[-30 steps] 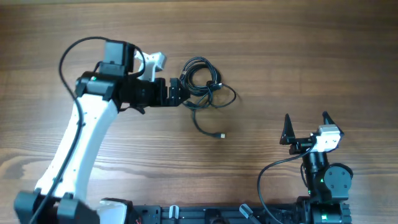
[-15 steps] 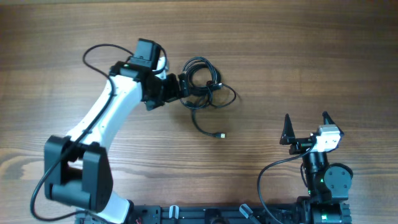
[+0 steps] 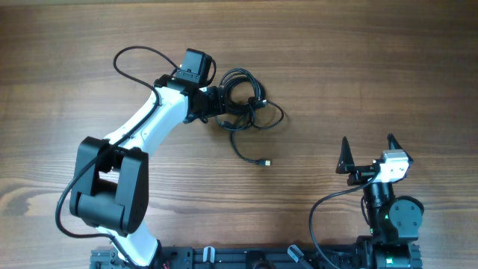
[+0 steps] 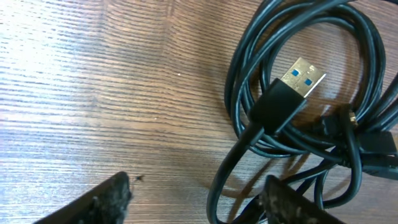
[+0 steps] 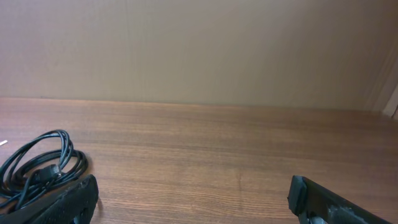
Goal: Untangle cables
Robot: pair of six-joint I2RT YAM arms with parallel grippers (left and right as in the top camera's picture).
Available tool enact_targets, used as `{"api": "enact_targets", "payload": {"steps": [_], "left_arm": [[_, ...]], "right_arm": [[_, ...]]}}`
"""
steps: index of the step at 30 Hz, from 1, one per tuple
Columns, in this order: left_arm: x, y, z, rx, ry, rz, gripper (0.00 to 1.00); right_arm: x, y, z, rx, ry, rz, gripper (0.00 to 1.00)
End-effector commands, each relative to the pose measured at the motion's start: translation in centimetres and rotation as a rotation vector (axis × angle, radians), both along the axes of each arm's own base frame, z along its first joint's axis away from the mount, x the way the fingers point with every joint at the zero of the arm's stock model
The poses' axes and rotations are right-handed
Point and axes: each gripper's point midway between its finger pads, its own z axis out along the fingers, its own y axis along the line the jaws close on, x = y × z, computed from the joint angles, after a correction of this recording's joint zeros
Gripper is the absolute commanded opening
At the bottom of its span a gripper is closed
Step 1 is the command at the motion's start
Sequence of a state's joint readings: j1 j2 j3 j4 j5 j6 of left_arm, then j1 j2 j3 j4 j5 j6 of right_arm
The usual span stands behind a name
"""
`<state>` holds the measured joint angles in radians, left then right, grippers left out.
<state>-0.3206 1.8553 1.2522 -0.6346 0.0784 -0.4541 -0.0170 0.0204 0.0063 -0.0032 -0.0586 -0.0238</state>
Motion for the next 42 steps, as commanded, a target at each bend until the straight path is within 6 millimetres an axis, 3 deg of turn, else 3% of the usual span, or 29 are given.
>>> {"api": "enact_targets", "payload": {"steps": [1,3,5,7,13,24,28,33,42], "left_arm": [[-0.08,-0.34,-1.27,-0.013,0.036,-0.007,0.64],[-0.38,-0.98,-1.57,-0.047,0.056,-0.020,0.58],[-0.21,-1.03,-1.52,-0.050,0.049,-0.019,0.42],[-0.22,-1.04,-1.53,-0.050,0.049,-0.020,0.38],[-0.22,-1.03,-1.56,-0.049,0.050,-0.019,0.43],[-0.22,-1.04,-1.59,-0.049,0.050,-0.019,0.64],[-0.22,-1.04,-1.58,-0.050,0.050,-0.020,0.68],[-0.16,-1.06,-1.57,-0.050,0.048,-0.020,0.82],[-0.16,-1.06,-1.57,-0.050,0.048,-0.020,0.86]], "right_arm": [[0.00,-0.22,0.10,-0.002,-0.005,-0.011,1.00],[0.00,-0.22,0.10,-0.002,-0.005,-0.011,1.00],[0.00,-0.22,0.10,-0.002,-0.005,-0.011,1.00],[0.00,-0.21,0.10,-0.002,-0.005,-0.011,1.00],[0.00,-0.22,0.10,-0.002,-0.005,-0.011,1.00],[0.00,-0.22,0.10,-0.002,-0.005,-0.011,1.00],[0.00,-0.22,0.10,-0.002,-0.005,-0.011,1.00],[0.00,-0.22,0.10,-0.002,-0.005,-0.011,1.00],[0.00,-0.21,0.10,-0.002,-0.005,-0.011,1.00]]}}
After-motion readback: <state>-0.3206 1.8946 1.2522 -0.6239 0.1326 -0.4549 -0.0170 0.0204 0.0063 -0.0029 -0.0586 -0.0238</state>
